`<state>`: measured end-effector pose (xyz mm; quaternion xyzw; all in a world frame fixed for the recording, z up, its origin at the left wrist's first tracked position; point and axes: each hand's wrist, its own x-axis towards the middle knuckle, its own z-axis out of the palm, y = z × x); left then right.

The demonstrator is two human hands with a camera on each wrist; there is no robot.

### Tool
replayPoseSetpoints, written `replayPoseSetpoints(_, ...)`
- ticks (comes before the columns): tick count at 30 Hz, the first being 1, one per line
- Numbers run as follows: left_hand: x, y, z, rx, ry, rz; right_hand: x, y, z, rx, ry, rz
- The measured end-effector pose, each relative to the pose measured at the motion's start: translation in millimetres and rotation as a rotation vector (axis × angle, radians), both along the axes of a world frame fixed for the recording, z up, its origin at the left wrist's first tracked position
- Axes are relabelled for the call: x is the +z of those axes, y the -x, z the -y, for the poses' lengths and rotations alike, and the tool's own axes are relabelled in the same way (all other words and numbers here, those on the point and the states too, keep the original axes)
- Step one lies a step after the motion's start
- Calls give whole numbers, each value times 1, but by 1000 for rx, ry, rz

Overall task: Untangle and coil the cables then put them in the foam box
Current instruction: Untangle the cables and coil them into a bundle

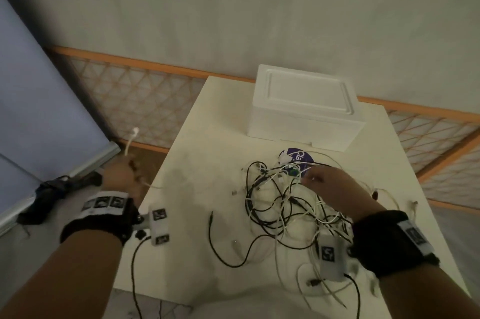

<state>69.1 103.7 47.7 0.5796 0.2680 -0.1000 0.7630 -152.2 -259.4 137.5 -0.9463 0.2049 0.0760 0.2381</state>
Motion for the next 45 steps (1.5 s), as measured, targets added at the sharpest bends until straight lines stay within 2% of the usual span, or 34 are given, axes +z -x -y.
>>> replayPoseSetpoints(2, 12, 27, 52, -261, 178, -50, 5, -14, -19, 49, 39, 67)
replayPoseSetpoints(4, 22, 64, 101, -456, 303, -62, 9, -22, -34, 123, 105, 55)
replayPoseSetpoints(7, 33, 88, 130, -535, 402, -19, 13, -16, -34, 156, 178, 20)
replayPoseSetpoints(9, 31, 78, 122, -435, 421, -20, 12, 3, -4, 38, 199, 0)
replayPoseSetpoints(13, 1, 47, 78, -69, 391, -62, 5, 59, 74, -280, 347, -137)
replayPoseSetpoints(16, -26, 41, 53, 121, 384, -146, -22, 78, 105, -335, 461, -248)
replayPoseSetpoints(18, -38, 45, 43, 165, 362, -197, -37, 79, 101, -319, 550, -347)
replayPoseSetpoints(19, -41, 49, 41, 152, 334, -216, -40, 75, 90, -300, 611, -392)
replayPoseSetpoints(21, -42, 58, 43, 73, 261, -233, -45, 54, 61, -206, 649, -323)
replayPoseSetpoints(25, -36, 72, 55, -72, 219, -246, -40, 1, -39, 201, 382, 196)
replayPoseSetpoints(26, -34, 75, 58, -92, 248, -234, -39, -6, -66, 336, 303, 224)
replayPoseSetpoints(27, -30, 77, 60, -109, 274, -216, -40, -10, -92, 489, 225, 171)
replayPoseSetpoints(29, -25, 81, 62, -129, 267, -166, -47, -12, -131, 778, 140, -80)
replayPoseSetpoints(31, -23, 87, 65, -162, 237, -117, -61, -17, -149, 910, 175, -270)
replayPoseSetpoints(34, -23, 96, 68, -226, 232, -65, -83, -22, -156, 961, 275, -430)
replayPoseSetpoints(36, -23, 101, 68, -272, 230, -30, -94, -21, -156, 990, 337, -459)
replayPoseSetpoints(39, -20, 104, 66, -348, 184, 5, -108, -20, -151, 977, 369, -404)
replayPoseSetpoints(43, -19, 102, 65, -380, 65, 32, -106, -33, -135, 815, 279, -203)
replayPoseSetpoints(45, -21, 99, 69, -357, -6, 44, -102, -38, -128, 786, 242, -225)
